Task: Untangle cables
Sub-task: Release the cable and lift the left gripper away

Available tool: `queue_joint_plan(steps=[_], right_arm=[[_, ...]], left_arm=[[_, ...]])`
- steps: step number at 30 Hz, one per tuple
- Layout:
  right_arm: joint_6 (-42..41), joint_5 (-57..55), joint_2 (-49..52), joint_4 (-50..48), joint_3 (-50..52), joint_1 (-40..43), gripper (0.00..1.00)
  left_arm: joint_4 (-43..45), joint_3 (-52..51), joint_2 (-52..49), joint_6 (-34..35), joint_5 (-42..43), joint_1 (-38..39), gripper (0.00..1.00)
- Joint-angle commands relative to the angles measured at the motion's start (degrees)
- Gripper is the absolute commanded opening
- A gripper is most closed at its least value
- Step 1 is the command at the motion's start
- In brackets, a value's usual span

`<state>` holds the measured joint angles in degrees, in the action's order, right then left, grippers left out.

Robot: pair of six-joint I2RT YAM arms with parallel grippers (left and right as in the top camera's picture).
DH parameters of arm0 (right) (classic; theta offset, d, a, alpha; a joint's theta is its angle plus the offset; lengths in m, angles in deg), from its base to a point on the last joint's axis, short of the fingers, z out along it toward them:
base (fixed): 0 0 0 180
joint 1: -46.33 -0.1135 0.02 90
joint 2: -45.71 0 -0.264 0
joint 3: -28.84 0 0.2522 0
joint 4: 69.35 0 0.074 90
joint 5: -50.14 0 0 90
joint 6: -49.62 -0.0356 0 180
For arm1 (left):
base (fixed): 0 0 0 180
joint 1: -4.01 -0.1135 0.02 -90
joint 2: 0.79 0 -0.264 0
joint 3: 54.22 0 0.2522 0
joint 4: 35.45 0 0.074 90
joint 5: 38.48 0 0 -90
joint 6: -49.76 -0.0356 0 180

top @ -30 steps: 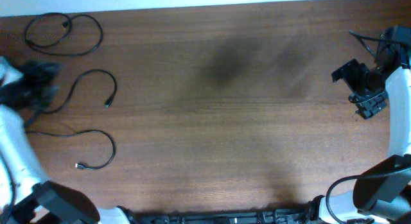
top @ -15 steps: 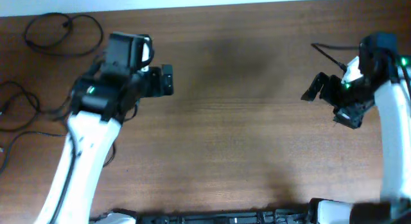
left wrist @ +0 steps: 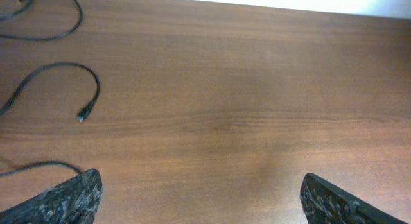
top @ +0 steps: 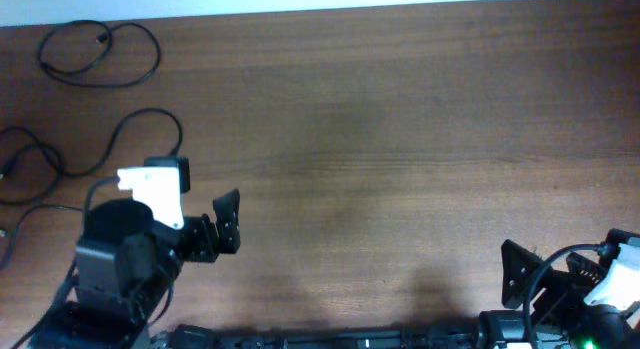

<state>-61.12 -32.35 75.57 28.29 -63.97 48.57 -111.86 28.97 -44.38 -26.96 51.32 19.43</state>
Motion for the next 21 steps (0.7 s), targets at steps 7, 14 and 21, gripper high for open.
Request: queue_joint_plan(steps=[7, 14, 21], right_arm=[[0.57, -0.48, -0.22, 0.20, 0.31, -0.35, 0.98], [0.57, -0.50, -0.22, 0.20, 0.31, -0.35, 0.98], [0.85, -3.87, -0.37, 0.20, 1.38, -0.35, 0.98]], left_arm=[[-0.04, -1.95, -0.22, 0.79, 0.42, 0.20, 0.99], [-0.04, -1.95, -0.22, 0.79, 0.42, 0.20, 0.99], [-0.04, -1.95, -0.22, 0.79, 0.42, 0.20, 0.99]])
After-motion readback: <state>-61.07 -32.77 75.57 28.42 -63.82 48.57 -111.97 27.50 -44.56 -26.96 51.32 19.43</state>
